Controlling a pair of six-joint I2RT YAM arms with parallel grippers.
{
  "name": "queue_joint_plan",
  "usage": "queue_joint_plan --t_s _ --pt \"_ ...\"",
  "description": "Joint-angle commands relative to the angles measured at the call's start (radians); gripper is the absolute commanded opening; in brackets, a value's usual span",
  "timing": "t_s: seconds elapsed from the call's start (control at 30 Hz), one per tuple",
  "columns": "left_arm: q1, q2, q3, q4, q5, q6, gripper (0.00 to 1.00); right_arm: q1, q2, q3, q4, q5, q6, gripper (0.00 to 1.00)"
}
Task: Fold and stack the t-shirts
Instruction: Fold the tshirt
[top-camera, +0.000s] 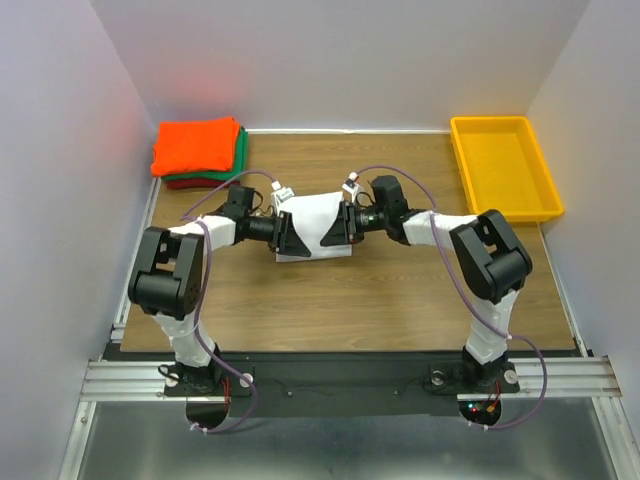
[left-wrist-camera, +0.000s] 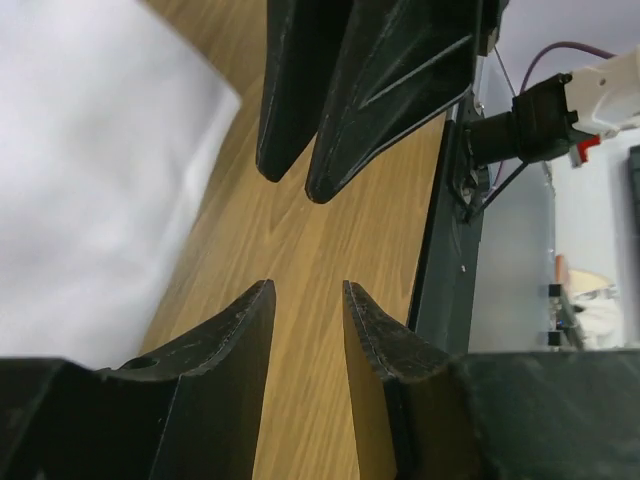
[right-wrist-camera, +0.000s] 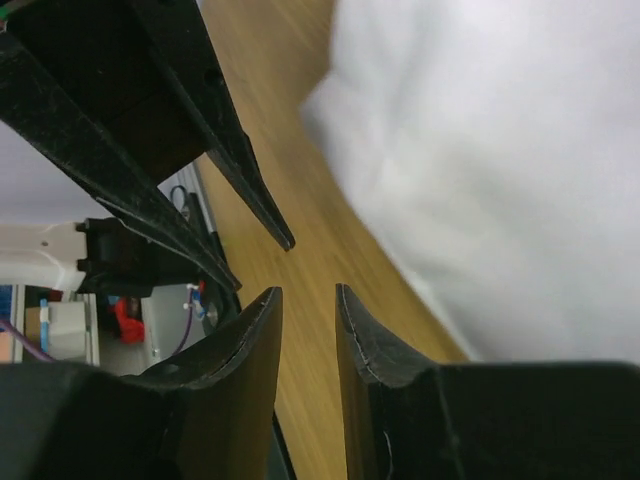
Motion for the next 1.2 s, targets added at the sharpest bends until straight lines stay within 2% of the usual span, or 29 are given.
queue_joint_plan --t_s 0.0,0.2,0.27,0.37,0.43,0.47,0.53,0.57,0.67,0.8,0.9,0.93,1.03,1.07,1.1,1.13,1.17 --pt "0.043 0.122 -0.040 0.058 -0.011 -0.062 0.44 -0.014 0.097 -0.016 0.042 0.010 -0.003 0.33" --pt "0.165 0.283 -0.015 0.065 -0.004 -0.084 0.44 -0.066 0.159 -0.036 0.042 0.050 -0.025 0.32" --pt "0.178 0.296 -0.011 0.003 0.010 -0.013 0.44 -0.074 0.154 -0.062 0.040 0.058 -0.020 0.31" --pt "0.182 0.284 0.014 -0.233 0.069 0.225 0.44 -0.074 0.111 -0.095 0.037 0.026 -0.014 0.31" --pt "0.182 0.264 0.083 -0.441 0.110 0.450 0.44 -0.063 0.061 -0.100 0.031 -0.012 -0.023 0.31" --pt "0.181 0.264 0.115 -0.716 0.146 0.739 0.43 -0.062 0.001 -0.099 0.033 -0.052 -0.018 0.31" --pt "0.181 0.294 0.211 -1.117 0.198 1.134 0.41 -0.059 -0.047 -0.070 0.031 -0.095 -0.005 0.32" --pt "0.182 0.282 0.213 -1.117 0.252 1.077 0.38 -0.062 -0.076 -0.047 0.031 -0.099 0.008 0.32" --pt "0.155 0.257 0.250 -1.116 0.283 1.093 0.38 -0.062 -0.075 0.044 0.030 -0.065 -0.005 0.33" --pt "0.149 0.323 0.392 -1.116 0.337 1.033 0.39 -0.069 0.043 0.185 0.008 0.026 -0.055 0.33" --pt "0.141 0.375 0.575 -1.114 0.326 0.928 0.41 -0.077 0.144 0.314 -0.006 0.082 -0.058 0.33" --pt "0.142 0.389 0.685 -1.114 0.314 0.847 0.41 -0.077 0.165 0.341 -0.012 0.084 -0.055 0.33" --pt "0.141 0.431 0.923 -1.105 0.210 0.695 0.44 -0.083 0.188 0.424 -0.021 0.101 -0.054 0.33" --pt "0.141 0.426 0.957 -0.985 0.159 0.465 0.44 -0.085 0.188 0.437 -0.023 0.108 -0.057 0.33" --pt "0.141 0.368 0.951 -0.878 0.019 0.347 0.46 -0.092 0.188 0.453 -0.030 0.110 -0.058 0.33" --pt "0.144 0.321 0.922 -0.671 -0.130 0.182 0.49 -0.097 0.183 0.460 -0.035 0.115 -0.060 0.33" --pt "0.144 0.223 0.886 -0.575 -0.189 0.132 0.53 -0.102 0.182 0.464 -0.039 0.115 -0.060 0.34"
